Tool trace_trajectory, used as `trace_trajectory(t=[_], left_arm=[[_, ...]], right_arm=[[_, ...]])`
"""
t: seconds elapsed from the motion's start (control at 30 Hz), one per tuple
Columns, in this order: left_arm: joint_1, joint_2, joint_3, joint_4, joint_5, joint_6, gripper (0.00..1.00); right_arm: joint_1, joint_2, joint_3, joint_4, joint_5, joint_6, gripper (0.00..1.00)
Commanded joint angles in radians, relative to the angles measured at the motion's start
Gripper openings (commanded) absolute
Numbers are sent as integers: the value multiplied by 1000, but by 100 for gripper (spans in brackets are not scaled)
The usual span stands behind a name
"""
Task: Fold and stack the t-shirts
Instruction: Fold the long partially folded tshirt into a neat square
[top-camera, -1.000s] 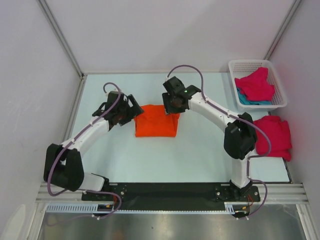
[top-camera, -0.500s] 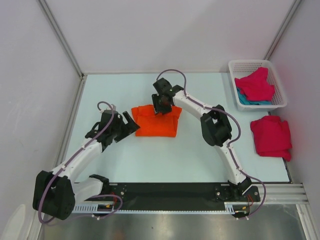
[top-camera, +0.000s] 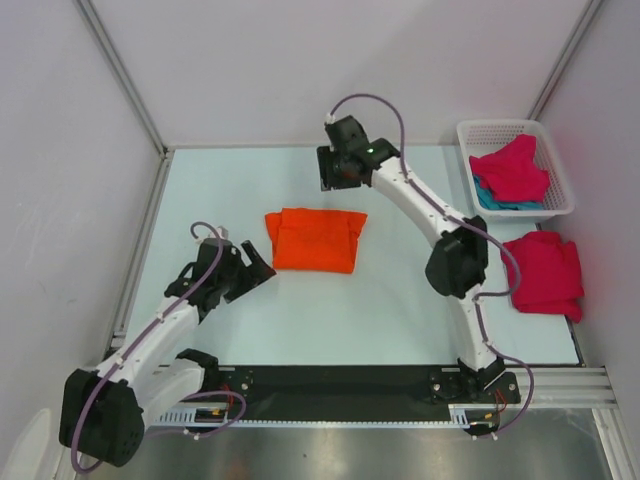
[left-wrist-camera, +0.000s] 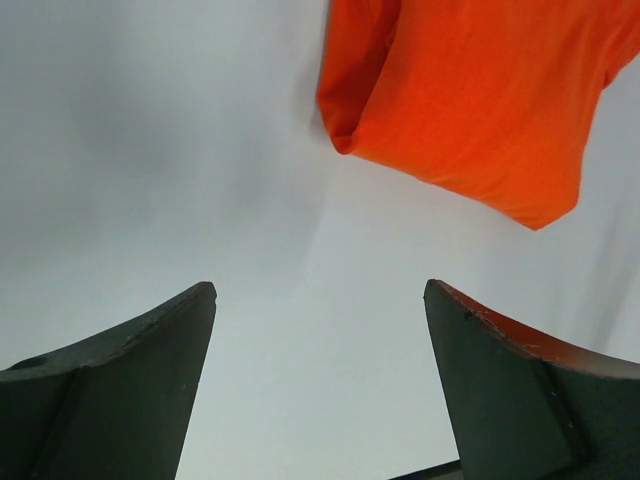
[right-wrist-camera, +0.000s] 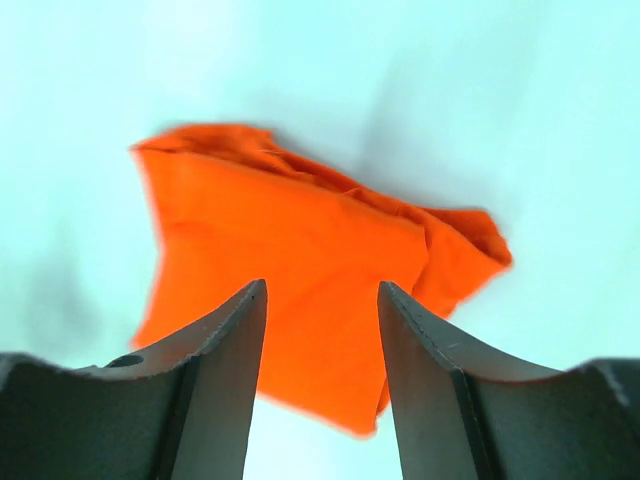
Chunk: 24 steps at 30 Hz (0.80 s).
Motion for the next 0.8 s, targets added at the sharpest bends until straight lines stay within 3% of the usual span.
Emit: trace_trajectory(t=[0.0,0.17,0.2,0.3,0.43,0.53,0.67,0.77], left_arm=[[-5,-108,74,-36,-24,1,91],[-5,-175,233,-39,5,63,94],[-5,-171,259,-68,10,98,99],[-2,-139,351,-144,72,153,100],[36,-101,353,-102,305,152,100],[72,-46,358,-85,437,135,100],[92,-1,445,-182,373,205,99],[92,-4,457,-155,332,210,100]], right_arm=[[54,-292,-33,-43,30,38,54],[190,-646,-539,91,234,190,54],[236,-677,-663,79,298,225,54],[264,-749,-826,-30,466,398,58],[299,-846,-955,-87,529,593,61],[307,-891,-992,-109,541,649,66],[316,-903,-997,-127,505,696,66],[339,-935,-1055,-121,509,730,66]])
